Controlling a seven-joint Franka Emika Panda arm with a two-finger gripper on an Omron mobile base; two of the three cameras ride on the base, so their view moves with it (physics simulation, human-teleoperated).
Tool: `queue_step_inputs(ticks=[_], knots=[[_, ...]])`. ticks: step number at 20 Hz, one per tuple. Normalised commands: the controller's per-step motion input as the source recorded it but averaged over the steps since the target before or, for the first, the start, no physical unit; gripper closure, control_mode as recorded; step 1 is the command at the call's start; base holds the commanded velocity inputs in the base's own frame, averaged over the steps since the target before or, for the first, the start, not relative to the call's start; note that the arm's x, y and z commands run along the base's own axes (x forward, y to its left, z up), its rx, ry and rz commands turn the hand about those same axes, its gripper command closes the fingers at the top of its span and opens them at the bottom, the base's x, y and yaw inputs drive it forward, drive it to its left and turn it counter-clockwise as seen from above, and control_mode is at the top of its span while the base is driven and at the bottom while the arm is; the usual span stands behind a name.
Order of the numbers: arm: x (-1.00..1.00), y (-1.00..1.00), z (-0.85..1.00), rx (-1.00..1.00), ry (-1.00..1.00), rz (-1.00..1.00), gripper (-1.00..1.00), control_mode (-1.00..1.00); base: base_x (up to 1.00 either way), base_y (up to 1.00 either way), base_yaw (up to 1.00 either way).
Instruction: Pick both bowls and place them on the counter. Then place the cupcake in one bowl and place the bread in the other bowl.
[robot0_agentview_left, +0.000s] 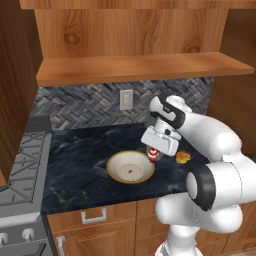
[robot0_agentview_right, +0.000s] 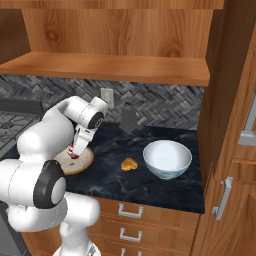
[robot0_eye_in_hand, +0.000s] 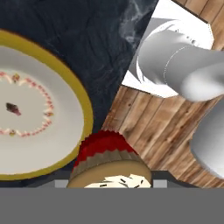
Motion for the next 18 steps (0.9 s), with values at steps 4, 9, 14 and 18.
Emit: queue_step_inputs(ticks=[4, 9, 14, 18], knots=[[-0.22, 0.61, -0.02, -0.01, 0.04, 0.0, 1.0, -1.0, 0.0, 0.0, 0.0], [0.0, 0.21, -0.18, 0.0, 0.01, 0.0, 1.0, -1.0, 0.0, 0.0, 0.0], [0.08, 0.14, -0.31, 0.0, 0.03, 0.0, 1.0, -1.0, 0.0, 0.0, 0.0], [0.15, 0.04, -0.28, 0.01, 0.01, 0.0, 1.0, -1.0, 0.0, 0.0, 0.0]])
